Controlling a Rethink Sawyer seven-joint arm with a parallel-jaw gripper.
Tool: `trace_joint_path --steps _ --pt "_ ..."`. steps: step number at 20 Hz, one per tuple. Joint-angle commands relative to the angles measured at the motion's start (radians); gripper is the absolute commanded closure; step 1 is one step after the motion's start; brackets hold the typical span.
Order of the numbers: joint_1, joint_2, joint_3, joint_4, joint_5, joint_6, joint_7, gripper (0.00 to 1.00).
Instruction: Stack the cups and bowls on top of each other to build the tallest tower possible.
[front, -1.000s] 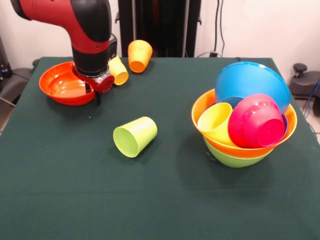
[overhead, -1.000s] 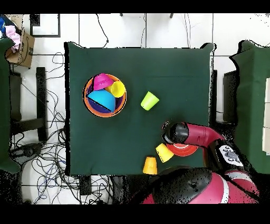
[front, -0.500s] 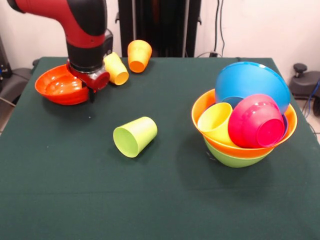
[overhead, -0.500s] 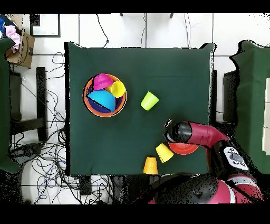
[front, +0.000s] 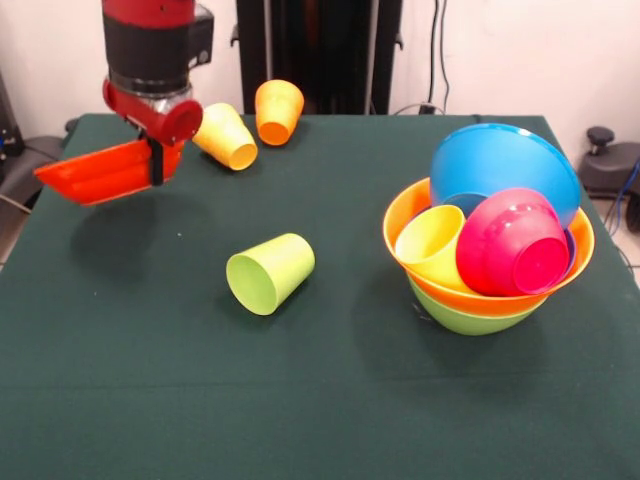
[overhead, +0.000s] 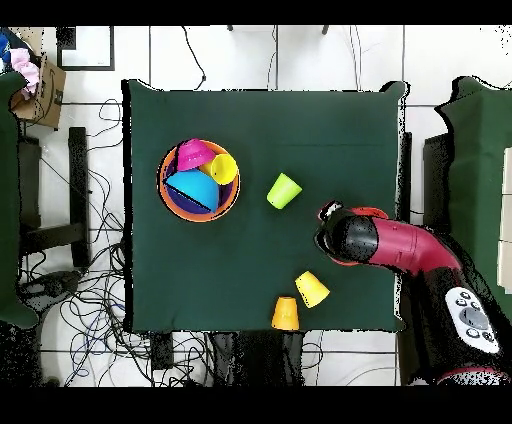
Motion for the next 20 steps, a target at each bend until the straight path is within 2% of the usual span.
trace_joint_path --steps 1,7,11,20 --pt "0.027 -0.130 0.159 0.051 0.072 0.182 -0.106 1.00" --pt "0.058 -0.175 0.176 0.042 0.123 0.233 -0.071 1.00" --pt "0.105 -0.189 0.172 0.030 0.148 0.230 -0.022 1.00" --pt "0.232 -0.208 0.135 -0.017 0.247 0.252 0.093 1.00"
